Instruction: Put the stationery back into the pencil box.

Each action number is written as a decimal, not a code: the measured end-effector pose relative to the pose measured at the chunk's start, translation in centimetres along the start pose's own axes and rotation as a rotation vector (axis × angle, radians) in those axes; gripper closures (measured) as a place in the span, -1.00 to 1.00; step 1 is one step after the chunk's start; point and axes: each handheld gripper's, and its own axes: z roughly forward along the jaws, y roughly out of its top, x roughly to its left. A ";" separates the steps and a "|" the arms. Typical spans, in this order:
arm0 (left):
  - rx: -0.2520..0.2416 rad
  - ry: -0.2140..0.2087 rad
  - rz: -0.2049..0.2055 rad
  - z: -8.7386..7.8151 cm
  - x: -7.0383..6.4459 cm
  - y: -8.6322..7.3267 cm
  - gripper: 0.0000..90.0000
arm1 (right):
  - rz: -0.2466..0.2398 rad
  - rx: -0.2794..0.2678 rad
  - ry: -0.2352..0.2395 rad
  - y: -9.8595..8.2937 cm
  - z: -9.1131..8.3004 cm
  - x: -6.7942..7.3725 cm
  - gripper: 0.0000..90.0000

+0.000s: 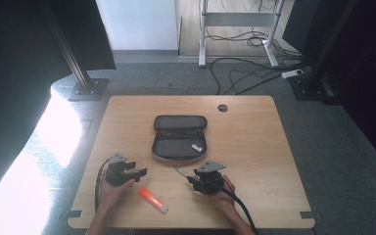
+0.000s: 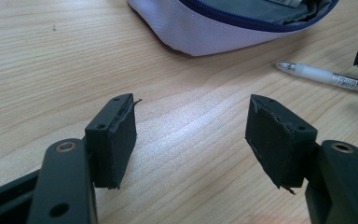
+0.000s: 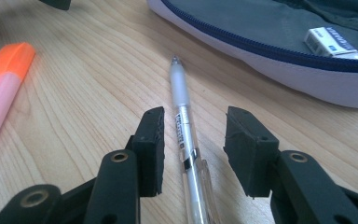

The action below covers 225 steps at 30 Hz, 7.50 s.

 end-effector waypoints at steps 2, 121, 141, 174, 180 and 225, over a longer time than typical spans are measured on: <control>0.002 0.001 0.002 0.0 0.0 0.0 -0.25 | -0.003 0.005 0.002 0.0 0.2 0.1 0.27; -0.002 0.003 0.000 -0.2 0.2 0.0 -0.25 | 0.081 -0.221 -0.015 4.0 -4.0 -2.1 0.75; 0.001 -0.001 0.000 -0.1 0.2 0.0 -0.25 | 0.075 -0.244 -0.042 6.9 -3.7 -3.0 0.75; -0.002 0.003 -0.007 -0.2 0.4 -0.1 -0.25 | 0.073 -0.229 -0.076 9.6 -1.4 -4.5 0.75; -0.003 0.003 -0.010 -0.2 0.5 -0.1 -0.25 | 0.071 -0.216 -0.084 9.9 -0.6 -4.7 0.75; -0.001 0.005 -0.025 -0.2 0.9 -0.3 -0.25 | 0.050 -0.088 -0.109 9.8 6.4 -5.2 0.74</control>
